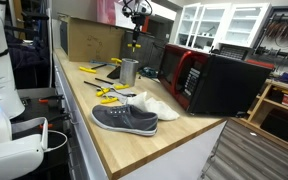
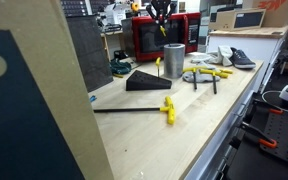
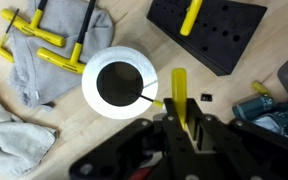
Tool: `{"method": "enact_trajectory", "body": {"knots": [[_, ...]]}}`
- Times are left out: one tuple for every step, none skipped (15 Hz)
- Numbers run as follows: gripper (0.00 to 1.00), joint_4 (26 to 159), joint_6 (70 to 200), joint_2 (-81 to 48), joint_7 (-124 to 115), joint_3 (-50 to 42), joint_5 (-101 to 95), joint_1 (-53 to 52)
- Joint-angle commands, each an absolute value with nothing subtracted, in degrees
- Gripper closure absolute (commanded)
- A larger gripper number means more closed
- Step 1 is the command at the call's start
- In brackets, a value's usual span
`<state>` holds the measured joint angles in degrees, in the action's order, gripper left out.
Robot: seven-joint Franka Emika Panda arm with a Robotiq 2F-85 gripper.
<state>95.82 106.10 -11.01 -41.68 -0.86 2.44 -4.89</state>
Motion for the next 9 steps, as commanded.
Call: {"method": "enact_trajectory", "body": {"knots": [[0.96,99.1,110.6,-6.5,-41.2,0.5,4.2,-5.0],[0.96,99.5,112.0,-5.7,-41.5,0.9,4.3,-5.2],[0.96,99.9,113.5,-5.0,-41.5,1.3,5.1,-5.3],[0.96,100.6,115.4,-4.4,-41.7,1.7,6.2,-5.2],[0.96,101.3,117.2,-3.7,-42.1,2.1,7.4,-5.2],[0.96,102.1,119.2,-3.2,-42.4,2.4,9.0,-5.2],[0.96,103.3,121.7,-2.6,-42.2,2.8,10.9,-5.2],[0.96,104.6,123.9,-2.0,-42.1,3.2,12.4,-5.4],[0.96,106.2,126.3,-1.4,-41.7,3.6,14.3,-5.4]]}}
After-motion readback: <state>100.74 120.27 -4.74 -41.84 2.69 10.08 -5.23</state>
